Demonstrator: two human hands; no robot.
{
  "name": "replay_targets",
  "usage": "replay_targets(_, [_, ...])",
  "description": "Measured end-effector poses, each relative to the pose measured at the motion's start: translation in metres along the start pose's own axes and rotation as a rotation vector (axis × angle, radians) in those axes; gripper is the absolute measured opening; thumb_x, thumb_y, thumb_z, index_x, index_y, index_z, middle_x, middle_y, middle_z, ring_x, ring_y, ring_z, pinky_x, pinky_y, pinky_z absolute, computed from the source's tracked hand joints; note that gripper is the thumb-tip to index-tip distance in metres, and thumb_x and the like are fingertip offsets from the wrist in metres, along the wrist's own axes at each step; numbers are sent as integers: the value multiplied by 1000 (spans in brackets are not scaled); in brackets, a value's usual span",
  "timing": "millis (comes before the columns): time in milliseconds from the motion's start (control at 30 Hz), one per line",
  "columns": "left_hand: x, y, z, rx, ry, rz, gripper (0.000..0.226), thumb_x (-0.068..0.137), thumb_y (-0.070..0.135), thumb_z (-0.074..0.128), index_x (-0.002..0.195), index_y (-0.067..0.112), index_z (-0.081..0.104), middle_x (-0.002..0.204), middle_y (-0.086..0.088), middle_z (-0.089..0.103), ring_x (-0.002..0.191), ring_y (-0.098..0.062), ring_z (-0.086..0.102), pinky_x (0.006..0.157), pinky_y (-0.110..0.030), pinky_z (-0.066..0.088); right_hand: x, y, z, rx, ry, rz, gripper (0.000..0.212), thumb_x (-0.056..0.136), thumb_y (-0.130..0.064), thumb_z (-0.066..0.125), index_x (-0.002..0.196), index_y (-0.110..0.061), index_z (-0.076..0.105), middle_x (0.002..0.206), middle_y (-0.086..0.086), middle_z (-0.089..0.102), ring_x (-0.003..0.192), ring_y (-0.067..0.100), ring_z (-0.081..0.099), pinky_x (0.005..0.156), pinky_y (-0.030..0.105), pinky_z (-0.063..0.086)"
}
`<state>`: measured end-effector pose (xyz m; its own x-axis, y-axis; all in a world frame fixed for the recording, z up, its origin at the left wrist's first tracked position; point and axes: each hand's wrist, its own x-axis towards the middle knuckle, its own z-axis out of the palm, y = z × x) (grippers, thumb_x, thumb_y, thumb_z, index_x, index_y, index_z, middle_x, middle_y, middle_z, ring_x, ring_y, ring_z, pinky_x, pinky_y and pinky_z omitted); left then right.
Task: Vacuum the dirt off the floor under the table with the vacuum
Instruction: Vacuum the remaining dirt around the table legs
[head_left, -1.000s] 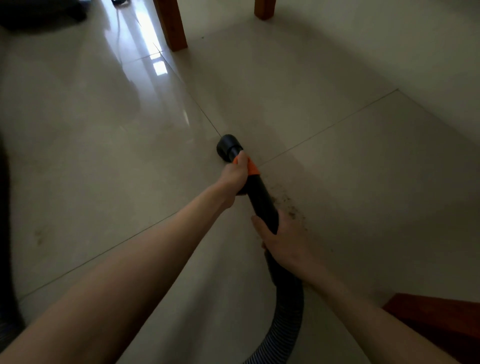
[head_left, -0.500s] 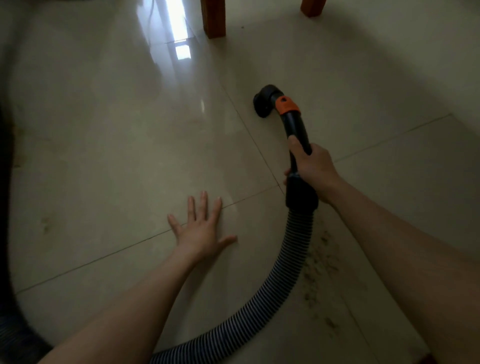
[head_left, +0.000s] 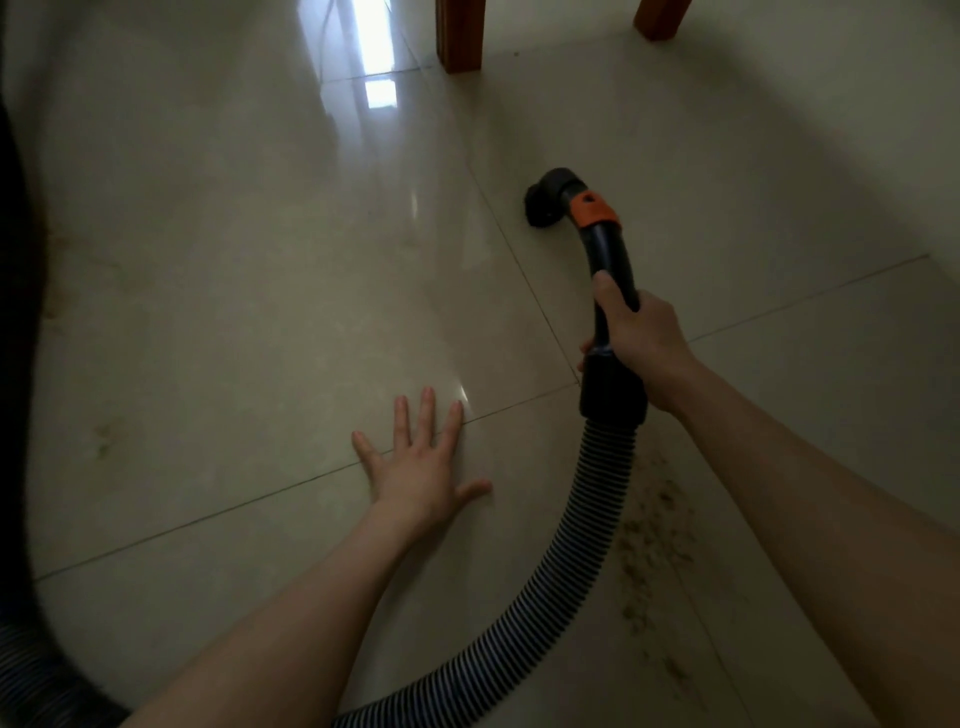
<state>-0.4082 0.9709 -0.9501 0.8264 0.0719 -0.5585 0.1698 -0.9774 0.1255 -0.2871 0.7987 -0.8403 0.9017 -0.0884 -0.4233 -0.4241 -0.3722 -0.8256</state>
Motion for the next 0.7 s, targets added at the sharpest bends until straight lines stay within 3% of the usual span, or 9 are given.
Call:
replay_targets(133, [0, 0, 0, 10, 0, -2, 97, 78, 77, 36, 146, 34, -19, 152, -1, -32, 141, -29, -26, 102, -72, 0, -32, 10, 3, -35, -221, 16, 34, 95, -39, 51, 80, -9, 48, 61, 14, 58, 39, 19, 57, 39, 23, 49])
replay_targets(233, [-1, 0, -1, 2, 0, -7, 97, 78, 78, 36, 146, 35, -19, 152, 0, -32, 141, -28, -25, 103, -71, 0, -49, 21, 8, -168, -301, -53, 32, 96, -41, 50, 83, -12, 48, 61, 9, 60, 44, 19, 60, 45, 25, 50])
replay_targets(400, [-3, -2, -1, -9, 16, 7, 96, 78, 78, 36, 147, 35, -16, 153, 1, -29, 142, -26, -24, 103, -71, 1, -59, 29, -10, -265, -128, -61, 32, 94, -50, 47, 93, -17, 49, 70, 8, 65, 56, 20, 64, 59, 33, 55])
replay_targets(500, [-3, -4, -1, -15, 22, 20, 93, 79, 76, 36, 147, 36, -14, 154, 2, -27, 142, -26, -23, 103, -71, 2, -66, 40, -34, -215, 0, -27, 31, 95, -47, 45, 104, -18, 48, 78, 7, 63, 63, 19, 64, 59, 31, 54])
replay_targets(600, [-3, -5, -3, 3, 18, 24, 87, 83, 72, 36, 148, 36, -11, 155, 1, -24, 143, -27, -20, 104, -69, 7, -75, 52, -56, -197, 61, -16, 26, 97, -45, 44, 110, -24, 45, 91, 10, 63, 78, 25, 65, 70, 38, 57])
replay_targets(700, [-7, 1, -1, 13, 25, 42, 78, 89, 65, 33, 149, 35, -7, 156, -1, -21, 144, -30, -16, 105, -68, 8, -89, 63, -73, -185, 106, 33, 24, 97, -40, 46, 103, -17, 50, 84, 9, 64, 72, 24, 65, 65, 33, 55])
